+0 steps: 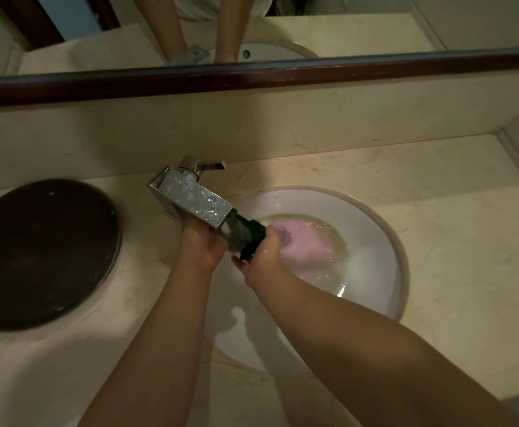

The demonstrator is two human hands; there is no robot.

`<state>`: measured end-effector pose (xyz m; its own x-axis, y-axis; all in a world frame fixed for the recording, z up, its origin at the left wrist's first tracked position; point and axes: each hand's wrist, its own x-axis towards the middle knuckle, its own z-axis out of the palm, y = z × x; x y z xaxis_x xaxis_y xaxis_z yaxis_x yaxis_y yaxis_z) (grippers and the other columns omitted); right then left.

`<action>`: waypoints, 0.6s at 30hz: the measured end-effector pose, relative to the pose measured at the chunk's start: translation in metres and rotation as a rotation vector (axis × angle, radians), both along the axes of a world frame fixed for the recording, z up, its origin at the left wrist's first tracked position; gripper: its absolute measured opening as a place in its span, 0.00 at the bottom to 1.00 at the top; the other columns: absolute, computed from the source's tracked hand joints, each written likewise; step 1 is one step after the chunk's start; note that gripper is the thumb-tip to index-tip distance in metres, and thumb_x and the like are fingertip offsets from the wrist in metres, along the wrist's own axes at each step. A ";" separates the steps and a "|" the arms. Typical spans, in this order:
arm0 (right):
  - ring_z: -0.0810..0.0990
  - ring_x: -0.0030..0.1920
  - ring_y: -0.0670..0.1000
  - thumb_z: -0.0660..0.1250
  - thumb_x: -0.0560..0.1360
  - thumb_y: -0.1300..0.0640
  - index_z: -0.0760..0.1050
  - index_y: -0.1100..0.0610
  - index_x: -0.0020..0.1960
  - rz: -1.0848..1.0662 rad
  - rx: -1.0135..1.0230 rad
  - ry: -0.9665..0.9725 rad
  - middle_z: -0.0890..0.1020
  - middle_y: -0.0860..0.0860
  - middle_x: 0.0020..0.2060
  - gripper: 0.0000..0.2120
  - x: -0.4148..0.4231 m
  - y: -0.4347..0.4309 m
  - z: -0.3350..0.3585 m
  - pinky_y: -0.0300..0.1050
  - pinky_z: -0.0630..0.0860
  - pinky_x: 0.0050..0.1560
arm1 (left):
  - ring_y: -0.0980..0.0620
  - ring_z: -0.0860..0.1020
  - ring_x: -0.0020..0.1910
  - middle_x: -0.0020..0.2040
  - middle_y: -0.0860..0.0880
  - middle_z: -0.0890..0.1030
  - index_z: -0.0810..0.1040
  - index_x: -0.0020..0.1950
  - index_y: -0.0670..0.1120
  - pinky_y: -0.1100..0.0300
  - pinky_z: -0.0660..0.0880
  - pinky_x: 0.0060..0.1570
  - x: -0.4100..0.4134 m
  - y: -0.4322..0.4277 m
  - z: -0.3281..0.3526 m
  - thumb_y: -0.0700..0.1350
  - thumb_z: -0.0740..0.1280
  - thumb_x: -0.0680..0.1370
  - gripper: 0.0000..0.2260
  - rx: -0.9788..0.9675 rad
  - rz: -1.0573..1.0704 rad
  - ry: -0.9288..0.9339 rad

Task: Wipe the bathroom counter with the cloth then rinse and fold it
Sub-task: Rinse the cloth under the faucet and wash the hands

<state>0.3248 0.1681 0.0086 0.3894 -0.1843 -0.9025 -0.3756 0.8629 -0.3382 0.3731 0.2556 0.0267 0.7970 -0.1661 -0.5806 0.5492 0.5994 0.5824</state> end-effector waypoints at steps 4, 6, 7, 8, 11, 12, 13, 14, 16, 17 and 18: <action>0.78 0.54 0.54 0.60 0.78 0.41 0.75 0.53 0.59 0.020 0.011 -0.003 0.81 0.53 0.50 0.19 0.002 0.005 -0.001 0.56 0.73 0.64 | 0.49 0.79 0.40 0.41 0.47 0.79 0.75 0.43 0.46 0.52 0.78 0.47 -0.001 -0.004 0.002 0.47 0.66 0.77 0.05 0.189 -0.085 -0.106; 0.80 0.52 0.55 0.62 0.78 0.43 0.76 0.53 0.59 0.019 -0.008 0.006 0.82 0.53 0.49 0.17 0.006 0.006 0.002 0.53 0.78 0.56 | 0.47 0.81 0.44 0.44 0.46 0.81 0.76 0.48 0.45 0.52 0.79 0.47 -0.003 -0.007 0.002 0.47 0.66 0.75 0.07 0.251 -0.085 -0.099; 0.82 0.50 0.55 0.63 0.78 0.45 0.76 0.53 0.59 0.007 -0.034 0.013 0.82 0.54 0.50 0.15 0.009 0.008 0.002 0.51 0.81 0.49 | 0.45 0.81 0.47 0.46 0.45 0.82 0.76 0.50 0.44 0.53 0.79 0.47 -0.004 -0.008 0.001 0.45 0.65 0.77 0.06 0.272 -0.071 -0.088; 0.83 0.49 0.56 0.64 0.78 0.47 0.76 0.52 0.60 -0.010 -0.048 0.010 0.83 0.55 0.52 0.14 0.013 0.010 0.004 0.49 0.82 0.41 | 0.44 0.80 0.49 0.48 0.44 0.82 0.76 0.53 0.43 0.54 0.79 0.46 -0.005 -0.008 0.000 0.44 0.63 0.79 0.06 0.295 -0.048 -0.070; 0.84 0.47 0.56 0.66 0.72 0.45 0.80 0.48 0.59 0.014 -0.157 0.014 0.84 0.53 0.53 0.18 0.024 0.017 -0.004 0.48 0.82 0.36 | 0.43 0.80 0.50 0.53 0.40 0.81 0.76 0.61 0.37 0.53 0.79 0.45 -0.006 -0.011 -0.001 0.48 0.65 0.73 0.21 0.318 0.022 -0.024; 0.84 0.48 0.56 0.66 0.69 0.43 0.82 0.48 0.55 0.023 -0.181 -0.009 0.85 0.52 0.50 0.18 0.028 0.019 -0.011 0.51 0.83 0.41 | 0.43 0.79 0.49 0.52 0.39 0.81 0.76 0.59 0.36 0.52 0.78 0.47 -0.006 -0.011 -0.002 0.49 0.66 0.70 0.22 0.312 0.037 -0.019; 0.84 0.48 0.56 0.66 0.66 0.43 0.84 0.48 0.48 0.052 -0.236 -0.011 0.85 0.52 0.48 0.16 0.029 0.021 -0.015 0.53 0.83 0.46 | 0.42 0.79 0.49 0.50 0.39 0.80 0.78 0.54 0.37 0.51 0.77 0.49 -0.006 -0.011 0.000 0.49 0.65 0.71 0.18 0.274 0.054 -0.009; 0.83 0.49 0.56 0.65 0.65 0.42 0.83 0.48 0.42 0.085 -0.275 -0.020 0.85 0.53 0.47 0.14 0.028 0.025 -0.011 0.53 0.82 0.50 | 0.42 0.78 0.48 0.47 0.41 0.80 0.78 0.49 0.40 0.51 0.76 0.50 -0.005 -0.012 0.001 0.49 0.64 0.73 0.13 0.214 0.064 0.010; 0.83 0.49 0.55 0.63 0.64 0.38 0.82 0.48 0.39 0.161 -0.330 -0.044 0.85 0.52 0.45 0.17 0.024 0.032 -0.002 0.54 0.80 0.54 | 0.45 0.80 0.44 0.42 0.45 0.82 0.77 0.43 0.45 0.54 0.76 0.48 -0.002 -0.013 0.006 0.50 0.60 0.78 0.11 0.080 0.073 0.052; 0.83 0.49 0.55 0.62 0.64 0.36 0.82 0.49 0.40 0.194 -0.355 -0.063 0.85 0.52 0.45 0.19 0.022 0.036 0.002 0.55 0.80 0.56 | 0.48 0.81 0.40 0.39 0.46 0.83 0.76 0.42 0.46 0.56 0.77 0.45 -0.001 -0.014 0.007 0.51 0.58 0.79 0.12 0.030 0.070 0.057; 0.83 0.49 0.54 0.62 0.65 0.36 0.82 0.52 0.43 0.216 -0.375 -0.079 0.85 0.52 0.45 0.21 0.020 0.039 0.005 0.55 0.79 0.56 | 0.49 0.81 0.36 0.36 0.47 0.84 0.76 0.42 0.46 0.59 0.78 0.41 0.001 -0.014 0.005 0.51 0.57 0.80 0.14 0.015 0.072 0.062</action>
<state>0.3446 0.2066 0.0138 0.5201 -0.4000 -0.7546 -0.4945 0.5793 -0.6480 0.3736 0.2416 0.0322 0.7690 -0.1012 -0.6312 0.5405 0.6300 0.5575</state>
